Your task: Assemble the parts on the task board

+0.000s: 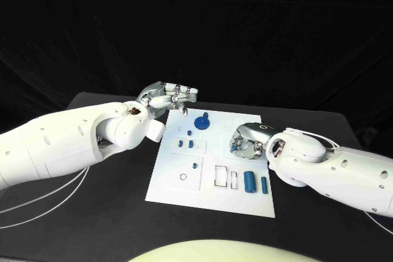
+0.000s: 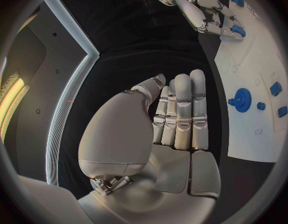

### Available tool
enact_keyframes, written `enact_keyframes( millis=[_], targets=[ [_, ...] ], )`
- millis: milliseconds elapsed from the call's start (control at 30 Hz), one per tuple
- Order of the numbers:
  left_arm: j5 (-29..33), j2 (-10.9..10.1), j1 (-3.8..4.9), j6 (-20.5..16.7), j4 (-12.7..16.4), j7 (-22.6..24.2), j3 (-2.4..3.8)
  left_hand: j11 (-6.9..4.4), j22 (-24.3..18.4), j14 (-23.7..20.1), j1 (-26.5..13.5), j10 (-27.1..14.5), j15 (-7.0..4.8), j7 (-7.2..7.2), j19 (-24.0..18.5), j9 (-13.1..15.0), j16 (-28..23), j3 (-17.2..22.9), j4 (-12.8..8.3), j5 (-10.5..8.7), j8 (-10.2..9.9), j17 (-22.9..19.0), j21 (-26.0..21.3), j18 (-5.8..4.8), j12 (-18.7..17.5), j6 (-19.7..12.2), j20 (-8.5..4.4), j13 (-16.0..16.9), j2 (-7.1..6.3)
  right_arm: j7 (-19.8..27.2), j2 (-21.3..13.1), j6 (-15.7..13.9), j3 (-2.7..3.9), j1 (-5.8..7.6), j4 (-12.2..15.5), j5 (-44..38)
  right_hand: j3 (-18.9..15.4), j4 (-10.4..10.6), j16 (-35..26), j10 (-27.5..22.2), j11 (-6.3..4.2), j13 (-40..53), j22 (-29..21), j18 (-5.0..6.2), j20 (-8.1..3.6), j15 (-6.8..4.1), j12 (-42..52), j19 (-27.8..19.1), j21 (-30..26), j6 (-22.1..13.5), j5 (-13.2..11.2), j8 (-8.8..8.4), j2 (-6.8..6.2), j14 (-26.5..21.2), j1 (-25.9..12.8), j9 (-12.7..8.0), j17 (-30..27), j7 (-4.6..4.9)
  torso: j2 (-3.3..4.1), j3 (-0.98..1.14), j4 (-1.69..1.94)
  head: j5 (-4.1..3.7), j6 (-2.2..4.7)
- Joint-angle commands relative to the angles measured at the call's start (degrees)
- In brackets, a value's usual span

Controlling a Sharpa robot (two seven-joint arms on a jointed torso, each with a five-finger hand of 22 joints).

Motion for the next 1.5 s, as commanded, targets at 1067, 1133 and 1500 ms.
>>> enact_keyframes(
  millis=[1067,1133,1500],
  targets=[
    [-0.12,1.23,0.01,2.1,-0.92,-0.24,-0.13,-0.08,-0.1,-0.4,0.26,-0.35,-0.14,-0.01,0.49,-0.05,0.08,0.01,-0.4,-0.34,0.03,-0.1,-0.42,0.79,0.12,-0.06,-0.09,0.11,0.53,1.13,1.98,-8.82,0.55,-0.44,12.66,2.86,0.87,-0.12,0.3,1.57,-0.37,0.6,3.19,-1.28,-0.5,-0.78,-0.35,0.86,0.91,1.36,0.14,1.45,0.51,2.49,-0.47,1.64,-0.03,-0.41,-0.14,0.01,0.24,1.08,0.28],
    [-0.12,1.39,0.0,2.14,-0.98,-0.26,-0.18,-0.08,-0.1,-0.41,0.24,-0.37,-0.13,-0.01,0.49,-0.06,0.09,-0.01,-0.39,-0.37,0.03,-0.1,-0.42,0.79,0.12,-0.06,-0.09,0.12,0.54,1.36,3.44,-8.62,0.44,-1.18,12.3,2.76,0.89,-0.14,0.31,1.56,-0.36,0.6,3.17,-1.27,-0.51,-0.78,-0.39,0.83,0.86,1.34,0.25,1.45,0.49,2.49,-0.48,1.65,-0.02,-0.39,-0.14,-0.05,0.25,1.35,0.27],
    [-0.12,1.95,-0.01,2.25,-1.05,-0.26,-0.26,-0.08,-0.1,-0.41,0.23,-0.38,-0.13,-0.01,0.49,-0.06,0.09,-0.02,-0.39,-0.37,0.03,-0.1,-0.42,0.79,0.12,-0.06,-0.09,0.12,0.54,2.15,9.49,-7.32,-0.03,-4.39,8.35,2.85,0.91,-0.18,0.33,1.51,-0.31,0.62,3.14,-1.26,-0.51,-0.76,-0.51,0.79,0.8,1.23,0.48,1.41,0.42,2.49,-0.51,1.69,-0.01,-0.31,0.0,-0.1,0.16,2.44,-0.04]
  ],
)
